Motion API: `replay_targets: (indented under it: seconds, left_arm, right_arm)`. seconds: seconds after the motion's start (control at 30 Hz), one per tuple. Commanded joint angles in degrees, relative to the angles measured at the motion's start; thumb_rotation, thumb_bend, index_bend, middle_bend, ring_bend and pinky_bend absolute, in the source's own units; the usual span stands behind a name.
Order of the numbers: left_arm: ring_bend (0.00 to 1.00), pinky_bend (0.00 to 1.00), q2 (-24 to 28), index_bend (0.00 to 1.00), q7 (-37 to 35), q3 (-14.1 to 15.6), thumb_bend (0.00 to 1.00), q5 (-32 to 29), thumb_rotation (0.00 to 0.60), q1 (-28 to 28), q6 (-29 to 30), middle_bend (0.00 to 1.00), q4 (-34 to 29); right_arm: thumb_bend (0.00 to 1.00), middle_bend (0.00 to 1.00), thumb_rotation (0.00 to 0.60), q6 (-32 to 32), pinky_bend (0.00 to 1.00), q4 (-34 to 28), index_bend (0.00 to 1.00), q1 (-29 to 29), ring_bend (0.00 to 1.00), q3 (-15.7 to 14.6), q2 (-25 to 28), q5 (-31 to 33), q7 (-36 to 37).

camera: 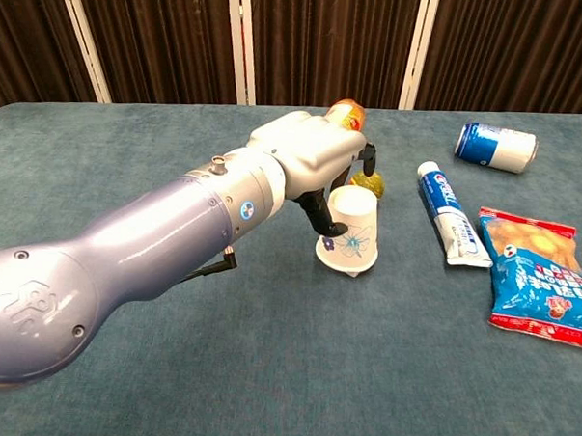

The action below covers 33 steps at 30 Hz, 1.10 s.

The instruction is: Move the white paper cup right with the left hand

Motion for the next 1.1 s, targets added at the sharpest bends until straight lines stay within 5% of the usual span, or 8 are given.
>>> replay_targets:
  seconds: [0.03,0.2,0.33,0.63,1.1]
  left_arm:
    - [0.42,0.47,-0.59,0.23,-0.51,-0.16,0.28,-0.26,0.6,-0.39,-0.3,0.42,1.14]
    - [0.36,0.4,-1.38,0.19,-1.56,-0.14,0.24,-0.73,0.6,-0.69,-1.04,0.34,2.4]
    - [0.17,0.24,-1.24,0.07,-0.37,0.43,0.14,-2.32,0.6,-0.51,-1.21,0.13,1.7]
    - [0.16,0.22,2.08,0.05,-1.95,2.22,0.13,0.3,0.6,2.09,2.46,0.1,-4.06]
    - [0.11,0.19,28.75,0.04,-7.51,14.96,0.12,14.64,0.6,18.6,19.07,0.06,-26.48]
  right_arm:
    - [0.31,0.0,0.6,0.0,0.04,-0.05,0.0,0.01,0.0,-0.06,-0.02,-0.09,-0.15]
    - [0.31,0.0,0.6,-0.14,0.04,-0.13,0.0,0.1,0.0,-0.03,-0.01,0.02,-0.19]
    - [0.31,0.0,0.6,-0.08,0.04,-0.13,0.0,0.08,0.0,-0.08,0.02,-0.09,-0.16]
    - [0.31,0.0,0.6,-0.15,0.04,-0.15,0.0,0.1,0.0,-0.3,-0.14,-0.26,-0.78]
    - [0.31,0.0,0.6,0.4,0.03,-0.22,0.0,0.17,0.0,-0.02,-0.83,-0.07,-3.37]
